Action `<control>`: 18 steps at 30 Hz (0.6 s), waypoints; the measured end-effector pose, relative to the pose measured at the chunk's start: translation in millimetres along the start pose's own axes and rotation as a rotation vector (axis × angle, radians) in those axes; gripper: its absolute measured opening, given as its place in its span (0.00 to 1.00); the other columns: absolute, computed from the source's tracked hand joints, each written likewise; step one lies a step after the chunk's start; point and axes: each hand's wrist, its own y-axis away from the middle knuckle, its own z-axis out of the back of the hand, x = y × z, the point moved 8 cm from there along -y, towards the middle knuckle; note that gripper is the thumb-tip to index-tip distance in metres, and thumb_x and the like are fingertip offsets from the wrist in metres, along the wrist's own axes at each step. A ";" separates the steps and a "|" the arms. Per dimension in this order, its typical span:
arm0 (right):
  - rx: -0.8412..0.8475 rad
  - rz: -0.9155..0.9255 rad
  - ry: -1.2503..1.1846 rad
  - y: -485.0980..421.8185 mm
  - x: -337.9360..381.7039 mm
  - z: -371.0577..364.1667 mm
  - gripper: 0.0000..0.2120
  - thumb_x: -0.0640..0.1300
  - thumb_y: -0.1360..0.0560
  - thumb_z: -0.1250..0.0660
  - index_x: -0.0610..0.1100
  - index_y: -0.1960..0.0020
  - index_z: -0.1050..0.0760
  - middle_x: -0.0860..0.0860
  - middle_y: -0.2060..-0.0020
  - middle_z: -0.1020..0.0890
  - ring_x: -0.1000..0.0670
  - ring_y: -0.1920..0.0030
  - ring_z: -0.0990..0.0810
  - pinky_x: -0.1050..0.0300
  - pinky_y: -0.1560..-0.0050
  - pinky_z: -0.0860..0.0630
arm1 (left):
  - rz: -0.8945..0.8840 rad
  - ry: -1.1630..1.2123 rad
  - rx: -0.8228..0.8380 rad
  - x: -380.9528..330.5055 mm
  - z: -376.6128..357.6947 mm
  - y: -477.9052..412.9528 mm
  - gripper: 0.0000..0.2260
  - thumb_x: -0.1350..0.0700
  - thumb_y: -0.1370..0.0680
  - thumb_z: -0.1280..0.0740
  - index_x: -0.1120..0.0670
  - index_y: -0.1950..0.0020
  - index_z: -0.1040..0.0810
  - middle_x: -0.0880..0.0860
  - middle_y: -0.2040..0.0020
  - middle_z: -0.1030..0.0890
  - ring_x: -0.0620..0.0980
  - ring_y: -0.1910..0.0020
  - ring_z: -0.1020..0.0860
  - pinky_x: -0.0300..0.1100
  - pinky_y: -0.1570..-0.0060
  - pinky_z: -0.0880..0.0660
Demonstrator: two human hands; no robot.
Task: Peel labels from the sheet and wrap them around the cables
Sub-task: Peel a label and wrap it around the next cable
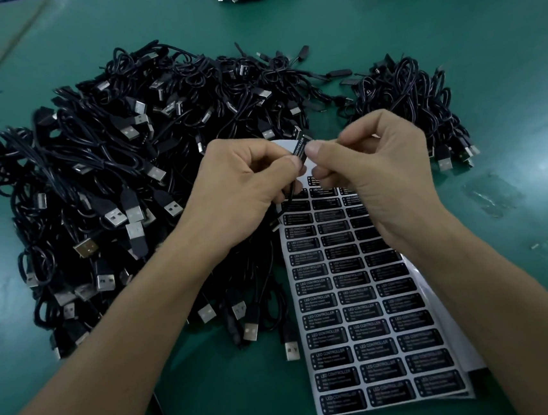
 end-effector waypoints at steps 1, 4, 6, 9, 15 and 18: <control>0.025 -0.015 0.003 -0.5 -2.0 -2.3 0.14 0.38 0.30 0.22 0.39 0.52 0.26 0.47 0.67 0.15 0.50 0.67 0.16 0.60 0.65 0.21 | -0.002 0.008 0.008 -0.3 -0.7 -0.1 0.07 0.59 0.22 0.29 0.56 0.60 0.15 0.50 0.69 0.17 0.41 0.72 0.24 0.32 0.69 0.26; 0.109 -0.036 0.058 0.6 -6.5 -10.7 0.13 0.43 0.28 0.22 0.40 0.48 0.20 0.49 0.65 0.15 0.55 0.67 0.18 0.63 0.66 0.24 | -0.014 0.024 0.035 -1.5 -2.8 -0.2 0.07 0.59 0.22 0.29 0.58 0.59 0.15 0.48 0.70 0.18 0.40 0.72 0.25 0.31 0.70 0.28; 0.145 -0.013 0.096 1.1 -4.6 -13.0 0.07 0.44 0.27 0.23 0.43 0.53 0.18 0.52 0.68 0.17 0.58 0.69 0.21 0.64 0.68 0.26 | -0.022 0.022 0.056 -3.0 -4.4 0.4 0.08 0.59 0.21 0.30 0.59 0.58 0.16 0.47 0.70 0.18 0.39 0.72 0.26 0.31 0.69 0.28; 0.155 0.017 0.124 0.3 0.3 -13.7 0.09 0.43 0.25 0.25 0.48 0.64 0.19 0.54 0.74 0.22 0.57 0.72 0.27 0.66 0.69 0.29 | -0.031 -0.022 0.094 -4.7 -7.2 1.2 0.08 0.58 0.20 0.31 0.58 0.57 0.16 0.51 0.68 0.17 0.44 0.69 0.26 0.37 0.67 0.27; 0.134 0.012 0.123 1.9 1.6 -14.6 0.13 0.41 0.23 0.28 0.43 0.66 0.23 0.48 0.75 0.27 0.52 0.74 0.32 0.63 0.75 0.34 | -0.054 -0.065 0.095 -6.0 -9.9 3.2 0.09 0.53 0.22 0.29 0.57 0.58 0.18 0.61 0.65 0.20 0.45 0.71 0.29 0.38 0.70 0.31; 0.124 -0.005 0.066 1.9 1.4 -13.1 0.13 0.39 0.23 0.29 0.39 0.65 0.25 0.48 0.75 0.28 0.54 0.75 0.33 0.64 0.77 0.36 | -0.095 -0.066 0.109 -11.8 -11.4 4.4 0.10 0.54 0.20 0.30 0.57 0.59 0.19 0.61 0.68 0.23 0.43 0.73 0.32 0.34 0.72 0.34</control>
